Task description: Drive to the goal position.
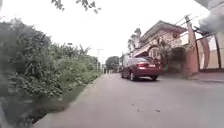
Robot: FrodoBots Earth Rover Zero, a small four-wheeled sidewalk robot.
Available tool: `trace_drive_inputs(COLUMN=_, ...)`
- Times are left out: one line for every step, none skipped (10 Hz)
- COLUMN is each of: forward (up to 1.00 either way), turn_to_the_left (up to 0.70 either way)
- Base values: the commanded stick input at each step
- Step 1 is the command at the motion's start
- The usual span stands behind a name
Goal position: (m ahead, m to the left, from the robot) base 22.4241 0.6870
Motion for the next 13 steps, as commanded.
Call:
trace_drive_inputs(forward=0.70, turn_to_the_left=-0.02)
trace_drive_inputs(forward=0.70, turn_to_the_left=-0.02)
trace_drive_inputs(forward=0.70, turn_to_the_left=-0.02)
trace_drive_inputs(forward=0.70, turn_to_the_left=-0.02)
trace_drive_inputs(forward=0.70, turn_to_the_left=-0.02)
trace_drive_inputs(forward=0.70, turn_to_the_left=-0.03)
trace_drive_inputs(forward=0.70, turn_to_the_left=-0.11)
trace_drive_inputs(forward=0.70, turn_to_the_left=-0.13)
trace_drive_inputs(forward=0.70, turn_to_the_left=-0.13)
trace_drive_inputs(forward=0.70, turn_to_the_left=-0.14)
trace_drive_inputs(forward=0.70, turn_to_the_left=-0.14)
trace_drive_inputs(forward=0.70, turn_to_the_left=0.00)
trace_drive_inputs(forward=0.70, turn_to_the_left=0.00)
